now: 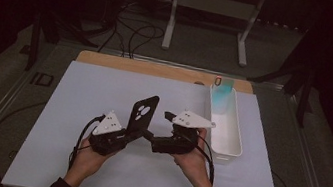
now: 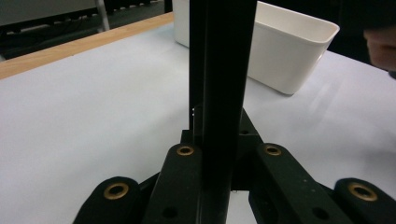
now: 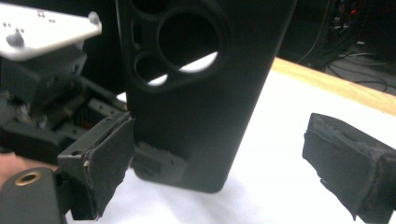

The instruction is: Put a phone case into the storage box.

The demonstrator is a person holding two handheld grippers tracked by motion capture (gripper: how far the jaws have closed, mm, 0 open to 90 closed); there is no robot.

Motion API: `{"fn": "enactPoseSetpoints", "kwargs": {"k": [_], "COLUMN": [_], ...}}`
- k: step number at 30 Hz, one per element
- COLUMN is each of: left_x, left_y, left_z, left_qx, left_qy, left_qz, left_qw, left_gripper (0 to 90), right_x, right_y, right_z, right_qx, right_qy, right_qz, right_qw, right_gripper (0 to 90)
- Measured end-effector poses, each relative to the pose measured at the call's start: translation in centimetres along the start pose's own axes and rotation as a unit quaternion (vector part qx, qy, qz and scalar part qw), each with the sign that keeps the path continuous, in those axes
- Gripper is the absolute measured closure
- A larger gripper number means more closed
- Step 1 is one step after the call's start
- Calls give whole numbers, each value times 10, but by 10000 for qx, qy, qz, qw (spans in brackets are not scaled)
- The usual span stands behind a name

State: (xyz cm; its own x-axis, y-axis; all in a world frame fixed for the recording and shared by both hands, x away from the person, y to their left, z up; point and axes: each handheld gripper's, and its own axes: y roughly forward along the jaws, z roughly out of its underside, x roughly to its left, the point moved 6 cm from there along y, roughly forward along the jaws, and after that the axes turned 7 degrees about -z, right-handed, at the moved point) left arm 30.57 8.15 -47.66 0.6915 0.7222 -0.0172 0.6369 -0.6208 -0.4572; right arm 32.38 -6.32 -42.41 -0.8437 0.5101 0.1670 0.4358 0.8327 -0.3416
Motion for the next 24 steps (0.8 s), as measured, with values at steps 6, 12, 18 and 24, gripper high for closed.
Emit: {"fn": "enactPoseSetpoints", "kwargs": {"k": [6, 12, 18, 24], "left_x": [-3, -5, -9, -11], "left_y": [2, 4, 6, 7], "left_z": [1, 2, 3, 3], "left_qx": [22, 36, 62, 73], "left_qy": [47, 43, 89, 72], "left_qz": [-68, -108, -59, -45], "left_qw": [10000, 9999, 9999, 9999], "left_gripper": [849, 849, 849, 848], "right_x": [3, 6, 7, 5], "right_y": [1, 3, 11, 17], "right_z": [-11, -23, -26, -27], "right_qx": [-149, -339, -305, -357], "right_qy": [18, 147, 288, 490], "right_qz": [149, 197, 256, 261], "right_qw": [9998, 9991, 9988, 9978], "right_gripper": [91, 92, 99, 106]}}
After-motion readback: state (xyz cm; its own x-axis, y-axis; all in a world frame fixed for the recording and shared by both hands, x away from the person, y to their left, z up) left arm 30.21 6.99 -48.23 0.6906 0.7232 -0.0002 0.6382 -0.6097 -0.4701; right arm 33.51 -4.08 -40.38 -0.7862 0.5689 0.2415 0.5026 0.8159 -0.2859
